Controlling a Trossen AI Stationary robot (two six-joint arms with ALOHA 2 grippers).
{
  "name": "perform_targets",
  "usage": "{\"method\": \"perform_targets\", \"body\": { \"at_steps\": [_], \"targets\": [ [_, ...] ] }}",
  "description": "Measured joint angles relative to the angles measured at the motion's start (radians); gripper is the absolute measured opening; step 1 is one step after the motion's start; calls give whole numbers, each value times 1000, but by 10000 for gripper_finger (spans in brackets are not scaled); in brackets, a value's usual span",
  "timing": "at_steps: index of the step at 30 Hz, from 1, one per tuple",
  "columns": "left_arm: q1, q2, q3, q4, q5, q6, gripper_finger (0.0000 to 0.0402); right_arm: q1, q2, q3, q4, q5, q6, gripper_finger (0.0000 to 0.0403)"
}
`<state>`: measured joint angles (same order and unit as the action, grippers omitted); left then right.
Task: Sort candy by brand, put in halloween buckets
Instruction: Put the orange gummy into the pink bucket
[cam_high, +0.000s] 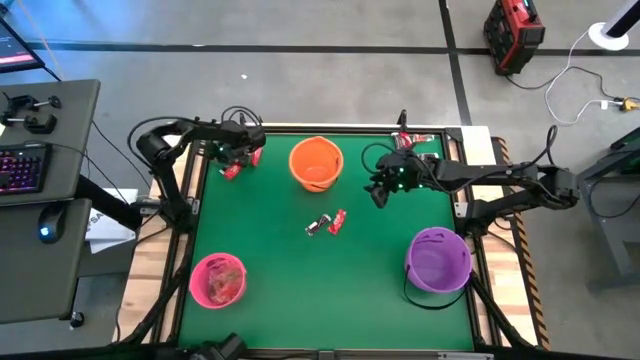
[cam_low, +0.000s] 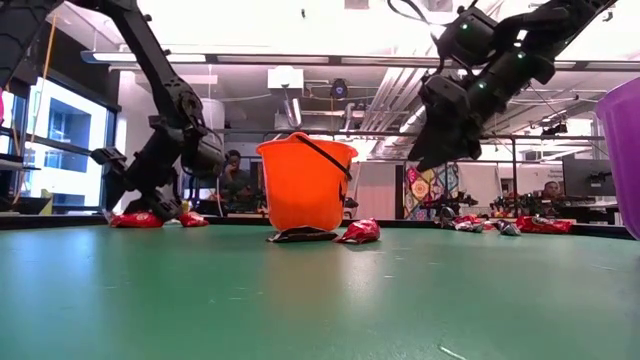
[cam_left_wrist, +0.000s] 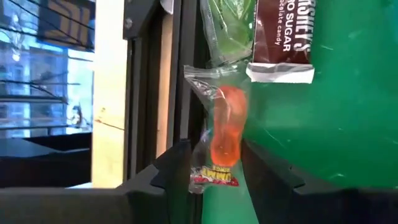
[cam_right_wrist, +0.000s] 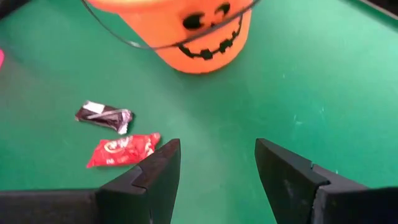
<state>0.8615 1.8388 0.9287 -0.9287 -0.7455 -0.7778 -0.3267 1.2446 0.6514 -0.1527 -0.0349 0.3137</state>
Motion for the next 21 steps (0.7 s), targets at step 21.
{"method": "perform_targets", "body": {
  "at_steps": [21],
  "targets": [
    [-100,-489,10,-29,234,231,1,-1,0,0,-8,61,-99,199]
  ]
}}
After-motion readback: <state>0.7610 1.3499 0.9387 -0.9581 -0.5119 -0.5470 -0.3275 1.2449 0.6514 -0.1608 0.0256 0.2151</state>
